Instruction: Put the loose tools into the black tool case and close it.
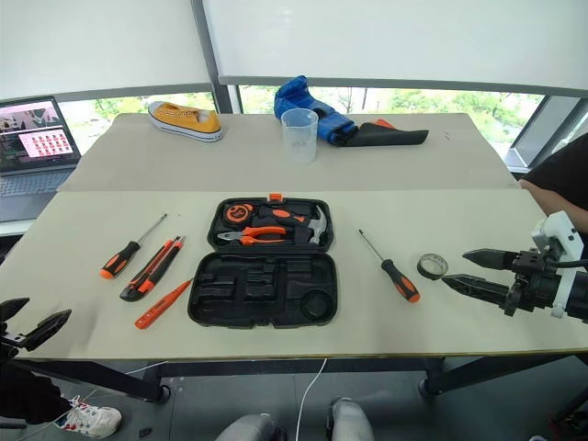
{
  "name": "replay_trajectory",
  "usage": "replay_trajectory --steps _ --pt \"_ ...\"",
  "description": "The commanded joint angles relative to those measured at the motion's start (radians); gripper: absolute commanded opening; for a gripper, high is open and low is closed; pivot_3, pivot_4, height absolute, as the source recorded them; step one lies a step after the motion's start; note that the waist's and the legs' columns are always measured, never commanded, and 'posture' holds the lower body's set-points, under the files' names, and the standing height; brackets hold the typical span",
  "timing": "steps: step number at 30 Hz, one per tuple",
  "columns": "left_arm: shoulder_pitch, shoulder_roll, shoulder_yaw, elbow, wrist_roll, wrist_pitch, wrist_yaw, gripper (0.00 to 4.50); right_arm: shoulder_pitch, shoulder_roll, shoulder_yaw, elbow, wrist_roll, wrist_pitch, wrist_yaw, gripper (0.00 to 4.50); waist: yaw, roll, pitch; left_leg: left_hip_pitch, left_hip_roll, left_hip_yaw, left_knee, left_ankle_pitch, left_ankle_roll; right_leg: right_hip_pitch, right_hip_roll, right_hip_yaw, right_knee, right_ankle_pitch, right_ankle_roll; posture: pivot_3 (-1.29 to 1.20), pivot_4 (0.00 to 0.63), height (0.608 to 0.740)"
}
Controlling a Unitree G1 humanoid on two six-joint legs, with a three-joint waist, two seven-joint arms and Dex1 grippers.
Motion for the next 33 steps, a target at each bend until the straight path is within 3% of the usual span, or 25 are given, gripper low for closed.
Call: replay_trajectory --steps 1,5,11,15,21,26,29,33 --pt "-0.024 0.007 0.006 -0.033 -0.008 0.023 0.023 4.47 0.007 -0.001 -0.042 -0.025 0.009 -0.003 -0.009 4.48 0.000 0.000 0.000 0.000 0.000 0.000 0.000 0.000 0.000 0.000 0.000 0.000 0.000 0.000 0.000 0.00 0.150 0.731" --pt "-0.119 0.022 -0.014 -0.072 -0.074 0.190 0.085 4.47 -0.021 -0.012 -0.041 -0.088 0.039 0.019 -0.016 4.48 0.006 0.000 0.000 0.000 0.000 0.000 0.000 0.000 0.000 0.000 -0.001 0.000 0.001 0.000 0.000 0.00 0.150 0.731" --pt "-0.326 0.140 -0.169 -0.018 -0.013 0.365 0.142 4.47 -0.190 -0.014 0.049 -0.265 0.148 0.119 -0.042 4.48 -0.003 -0.001 0.000 0.001 0.000 0.000 0.000 0.001 -0.002 -0.001 0.001 -0.001 0.003 0.000 0.000 0.00 0.150 0.731" --pt "-0.540 0.201 -0.342 0.127 0.024 0.446 0.098 4.47 -0.318 0.011 0.176 -0.374 0.182 0.122 -0.022 4.48 -0.004 -0.001 0.001 0.001 0.000 0.000 0.000 0.001 -0.002 -0.001 0.001 -0.002 0.004 0.000 0.000 0.00 0.150 0.731" --pt "-0.738 0.196 -0.553 0.340 0.143 0.394 0.035 4.47 -0.470 0.107 0.285 -0.403 0.167 0.094 -0.051 4.48 -0.005 -0.001 0.001 0.000 -0.002 0.000 0.000 0.001 -0.002 -0.003 0.001 -0.003 0.007 0.000 -0.001 0.00 0.150 0.731" --pt "-0.869 0.163 -0.638 0.564 0.236 0.284 0.020 4.47 -0.465 0.147 0.318 -0.465 0.162 0.081 -0.049 4.48 -0.002 -0.002 0.000 -0.007 -0.003 0.000 0.001 0.005 0.005 -0.010 0.002 -0.005 0.007 0.001 -0.001 0.00 0.150 0.731" --pt "-0.904 0.143 -0.662 0.643 0.259 0.236 -0.012 3.73 -0.445 0.163 0.324 -0.486 0.153 0.073 -0.060 4.50 -0.001 -0.002 0.000 -0.012 -0.006 0.000 0.003 0.005 0.006 -0.017 0.002 -0.010 0.008 0.001 -0.002 0.00 0.150 0.731" --pt "-0.931 0.120 -0.673 0.697 0.276 0.195 -0.044 2.23 -0.430 0.169 0.328 -0.499 0.146 0.062 -0.068 4.50 -0.002 -0.002 0.000 -0.012 -0.007 0.000 0.006 0.005 0.006 -0.015 -0.001 -0.012 0.008 0.001 -0.002 0.00 0.150 0.731"
